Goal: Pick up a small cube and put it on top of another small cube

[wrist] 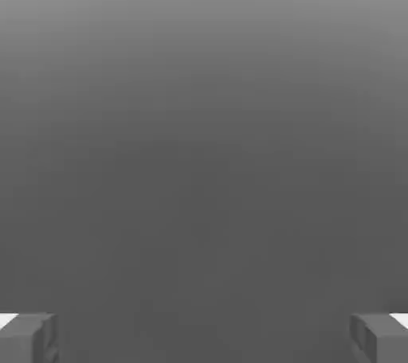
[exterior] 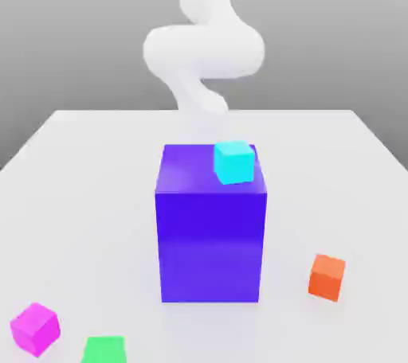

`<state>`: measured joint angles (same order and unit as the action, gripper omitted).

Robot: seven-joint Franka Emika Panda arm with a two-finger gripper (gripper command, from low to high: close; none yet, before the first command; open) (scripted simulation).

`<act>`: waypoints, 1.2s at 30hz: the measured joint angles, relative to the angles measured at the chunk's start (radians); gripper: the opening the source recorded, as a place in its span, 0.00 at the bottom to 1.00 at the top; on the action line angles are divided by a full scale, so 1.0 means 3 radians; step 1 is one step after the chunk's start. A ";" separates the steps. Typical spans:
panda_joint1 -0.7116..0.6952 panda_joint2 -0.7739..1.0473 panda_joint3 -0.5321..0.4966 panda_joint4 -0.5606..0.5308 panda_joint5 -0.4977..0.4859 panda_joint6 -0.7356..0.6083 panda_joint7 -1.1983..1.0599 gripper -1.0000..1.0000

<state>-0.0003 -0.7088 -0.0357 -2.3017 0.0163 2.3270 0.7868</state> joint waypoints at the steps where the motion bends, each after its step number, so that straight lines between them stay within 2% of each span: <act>1: -0.0001 0.0131 -0.0051 -0.0003 0.0027 0.0040 -0.0022 0.50; 18: -0.0208 0.2196 -0.0729 -0.0044 0.0572 0.0656 -0.0456 0.50; 29: -0.0580 0.3492 -0.0886 -0.0072 0.0734 0.1088 -0.0601 0.50; 33: -0.0771 0.3975 -0.0690 0.0023 0.0933 0.1419 -0.0752 0.50; 34: -0.0811 0.4063 -0.0642 0.0043 0.0976 0.1485 -0.0783 0.00; 36: -0.0811 0.4063 -0.0642 0.0043 0.0976 0.1485 -0.0783 0.00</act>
<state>-0.2436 0.5101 -0.2281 -2.2887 0.3092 2.7725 0.5518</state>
